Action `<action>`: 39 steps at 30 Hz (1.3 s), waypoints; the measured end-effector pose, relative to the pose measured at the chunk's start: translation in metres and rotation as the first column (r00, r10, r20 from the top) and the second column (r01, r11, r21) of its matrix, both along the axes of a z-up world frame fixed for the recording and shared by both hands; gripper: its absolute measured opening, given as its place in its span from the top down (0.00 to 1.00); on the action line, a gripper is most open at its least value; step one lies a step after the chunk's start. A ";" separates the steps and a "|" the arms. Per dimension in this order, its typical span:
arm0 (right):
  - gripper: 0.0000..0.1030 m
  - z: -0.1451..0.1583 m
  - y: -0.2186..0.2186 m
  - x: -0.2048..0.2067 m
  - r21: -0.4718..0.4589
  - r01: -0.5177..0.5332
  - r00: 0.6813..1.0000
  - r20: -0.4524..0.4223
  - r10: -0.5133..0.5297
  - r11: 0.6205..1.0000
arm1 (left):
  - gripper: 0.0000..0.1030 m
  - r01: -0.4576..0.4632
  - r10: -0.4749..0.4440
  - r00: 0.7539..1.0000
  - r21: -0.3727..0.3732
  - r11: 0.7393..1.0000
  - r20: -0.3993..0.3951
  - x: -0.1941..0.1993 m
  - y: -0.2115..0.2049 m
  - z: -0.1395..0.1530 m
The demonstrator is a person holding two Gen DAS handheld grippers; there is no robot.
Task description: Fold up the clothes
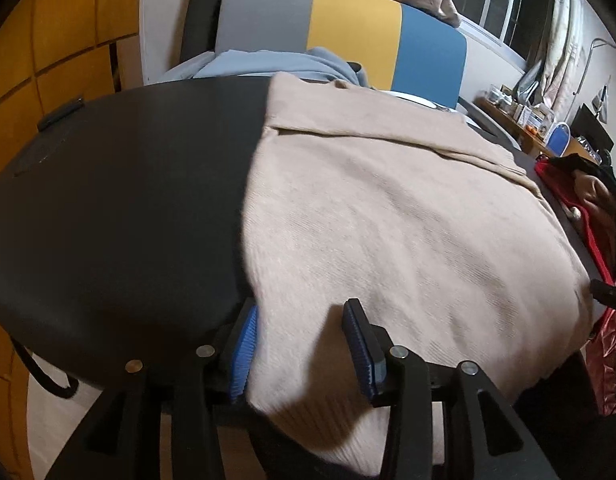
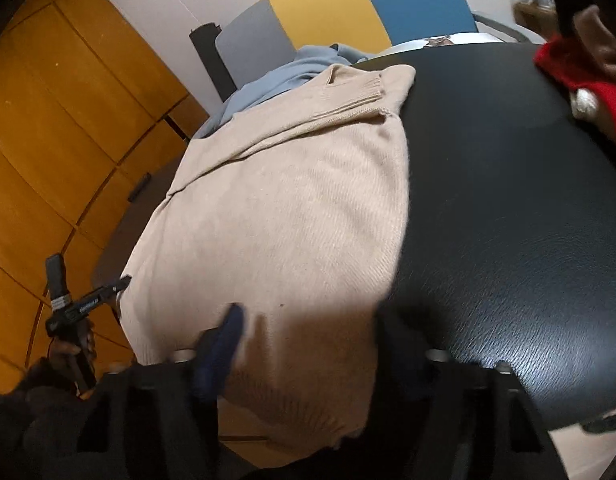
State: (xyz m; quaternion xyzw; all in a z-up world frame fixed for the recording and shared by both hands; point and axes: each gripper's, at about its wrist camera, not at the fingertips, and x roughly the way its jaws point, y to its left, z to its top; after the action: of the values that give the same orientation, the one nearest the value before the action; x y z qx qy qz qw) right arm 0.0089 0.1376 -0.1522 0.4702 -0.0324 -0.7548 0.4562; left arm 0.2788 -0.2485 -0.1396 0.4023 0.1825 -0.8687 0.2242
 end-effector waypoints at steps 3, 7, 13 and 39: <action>0.52 -0.002 -0.001 0.003 -0.008 0.015 1.000 0.001 -0.015 1.000 | 0.58 -0.012 0.012 1.000 0.020 1.000 0.002 0.008 0.003 0.001; 0.52 -0.001 0.002 0.005 -0.008 -0.011 0.999 0.031 0.011 1.000 | 0.58 -0.005 0.005 1.000 0.042 0.999 0.008 0.025 0.005 -0.002; 0.51 -0.007 0.005 0.007 -0.036 -0.016 0.997 0.072 0.019 0.999 | 0.61 0.061 -0.050 0.997 0.202 0.978 -0.060 0.020 0.010 0.000; 0.90 -0.007 -0.016 -0.018 -0.202 0.005 0.966 0.253 0.047 0.979 | 0.88 0.302 -0.197 0.945 0.467 0.831 -0.262 -0.006 -0.025 0.024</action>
State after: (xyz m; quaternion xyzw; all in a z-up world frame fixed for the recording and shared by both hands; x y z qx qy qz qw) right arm -0.0093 0.1211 -0.1587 0.5156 -0.1622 -0.6756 0.5013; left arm 0.2729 -0.2738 -0.1155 0.3763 0.3690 -0.8495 -0.0236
